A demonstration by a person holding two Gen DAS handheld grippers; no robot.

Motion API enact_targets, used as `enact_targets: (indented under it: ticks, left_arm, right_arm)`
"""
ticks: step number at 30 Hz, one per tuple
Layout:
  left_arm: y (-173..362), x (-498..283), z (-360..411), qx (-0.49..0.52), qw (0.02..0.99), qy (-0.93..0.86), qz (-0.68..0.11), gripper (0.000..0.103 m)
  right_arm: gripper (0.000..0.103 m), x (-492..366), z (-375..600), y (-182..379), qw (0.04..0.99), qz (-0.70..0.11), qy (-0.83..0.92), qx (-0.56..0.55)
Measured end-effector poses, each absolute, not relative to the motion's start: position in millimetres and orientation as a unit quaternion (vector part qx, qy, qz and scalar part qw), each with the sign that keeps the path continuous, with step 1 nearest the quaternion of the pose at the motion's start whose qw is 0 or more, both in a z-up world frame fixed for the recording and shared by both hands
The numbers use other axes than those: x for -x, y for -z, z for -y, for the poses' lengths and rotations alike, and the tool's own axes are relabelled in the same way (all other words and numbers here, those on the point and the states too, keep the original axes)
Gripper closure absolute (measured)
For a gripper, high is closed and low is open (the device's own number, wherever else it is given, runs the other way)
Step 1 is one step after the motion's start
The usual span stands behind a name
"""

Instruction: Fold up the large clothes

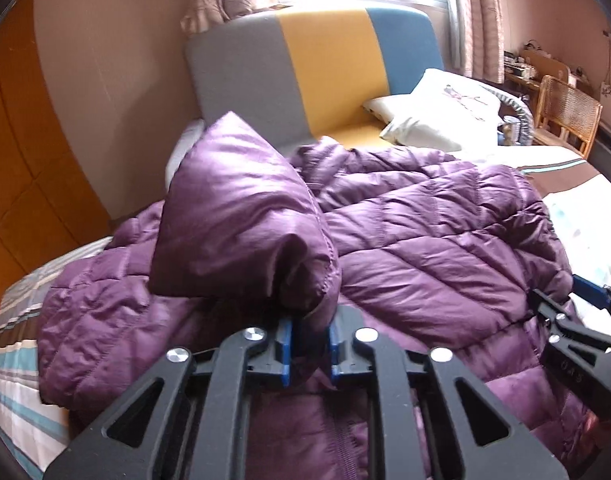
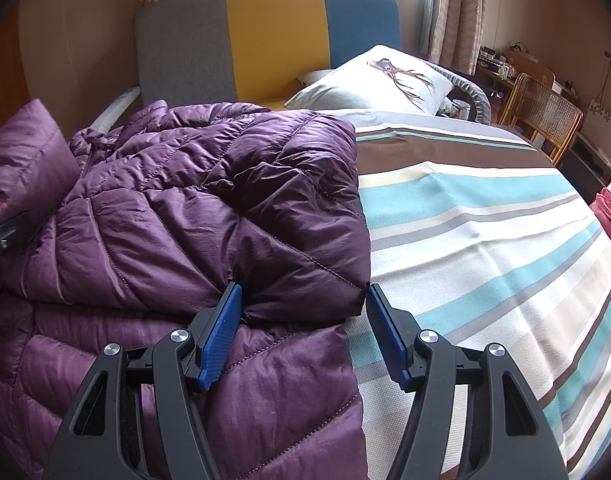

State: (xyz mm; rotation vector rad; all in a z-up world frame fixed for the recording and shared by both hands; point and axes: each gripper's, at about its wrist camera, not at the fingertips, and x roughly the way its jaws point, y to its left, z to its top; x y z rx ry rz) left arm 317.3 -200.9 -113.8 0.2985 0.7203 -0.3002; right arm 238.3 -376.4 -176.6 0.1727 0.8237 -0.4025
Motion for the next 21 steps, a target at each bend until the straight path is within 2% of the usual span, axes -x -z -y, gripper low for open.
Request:
enact_targets:
  ticks: [1,2,4,9,13,21]
  left_arm:
    - [115.6,-317.1,204.5,-0.141,0.912,0.155,-0.352,0.065]
    - [116.3,-315.4,207.6,-0.135,0.910,0.171,-0.353,0.052]
    - [117.6,-309.7,215.2,-0.139,0.906,0.190,-0.351,0.047]
    - [115.7,-293.2,219.8,-0.129,0.897,0.239,-0.349,0.045]
    - [103.5,-273.6,201.9,-0.095,0.895,0.274,-0.338,0.037]
    - [84.6,-276.2,126.5,-0.036,0.915,0.232,-0.328,0.037]
  right_arm:
    - [0.040,-238.0,376.8,176.6,0.893,-0.397,0.194,-0.084]
    - [0.040,-237.8,376.9,176.7,0.893,-0.397,0.193,-0.085]
    - [0.040,-237.7,378.6,176.8,0.893,-0.397,0.193,-0.086]
    - [0.040,-237.8,378.6,177.1,0.893,-0.397,0.192,-0.088]
    - [0.040,-237.6,378.7,177.2,0.893,-0.397,0.192,-0.088]
    - [0.040,-236.6,377.1,175.7,0.894,-0.394,0.195,-0.082]
